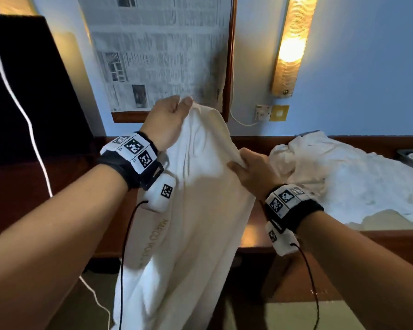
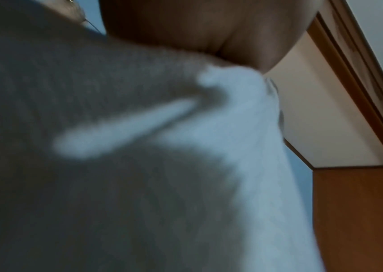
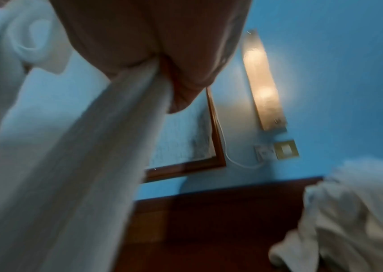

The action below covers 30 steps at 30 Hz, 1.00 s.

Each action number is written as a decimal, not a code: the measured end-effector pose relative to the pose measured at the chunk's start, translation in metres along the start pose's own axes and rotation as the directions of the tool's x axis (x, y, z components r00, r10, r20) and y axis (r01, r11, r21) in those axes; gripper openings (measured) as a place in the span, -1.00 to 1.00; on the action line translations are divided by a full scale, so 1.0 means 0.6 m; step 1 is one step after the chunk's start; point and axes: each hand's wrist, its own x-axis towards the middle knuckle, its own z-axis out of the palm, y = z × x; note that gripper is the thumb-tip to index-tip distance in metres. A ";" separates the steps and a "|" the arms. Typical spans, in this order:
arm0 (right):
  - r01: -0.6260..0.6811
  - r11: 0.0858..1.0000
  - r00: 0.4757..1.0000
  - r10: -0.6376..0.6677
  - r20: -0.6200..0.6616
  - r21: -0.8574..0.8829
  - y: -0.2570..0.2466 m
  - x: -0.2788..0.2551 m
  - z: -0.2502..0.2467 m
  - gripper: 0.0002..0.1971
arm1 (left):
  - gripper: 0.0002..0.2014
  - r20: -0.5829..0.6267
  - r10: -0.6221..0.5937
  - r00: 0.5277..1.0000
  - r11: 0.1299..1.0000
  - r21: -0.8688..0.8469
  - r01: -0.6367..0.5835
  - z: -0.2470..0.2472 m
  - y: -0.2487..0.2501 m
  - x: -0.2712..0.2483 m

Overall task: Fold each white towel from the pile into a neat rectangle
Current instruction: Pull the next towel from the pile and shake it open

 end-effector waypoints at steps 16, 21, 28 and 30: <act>0.102 0.926 0.994 -0.085 -0.062 0.365 -0.105 0.070 0.050 -0.85 | -0.59 0.219 -0.286 0.933 0.802 -0.478 0.358 -0.039 -0.068 -0.091; 0.193 0.960 0.978 -0.172 -0.115 0.202 -0.123 0.101 0.011 -0.69 | -0.50 0.227 -0.233 0.946 0.752 -0.574 0.323 0.017 -0.075 -0.085; 0.002 0.989 0.978 -0.033 0.208 0.146 -0.040 0.026 0.029 -0.86 | -0.67 0.151 -0.197 0.969 0.835 -0.493 0.246 -0.008 -0.053 -0.041; -0.034 0.998 0.981 0.023 0.191 0.055 0.004 0.009 0.039 -0.89 | -0.65 0.143 -0.191 0.971 0.835 -0.497 0.238 -0.015 -0.055 -0.028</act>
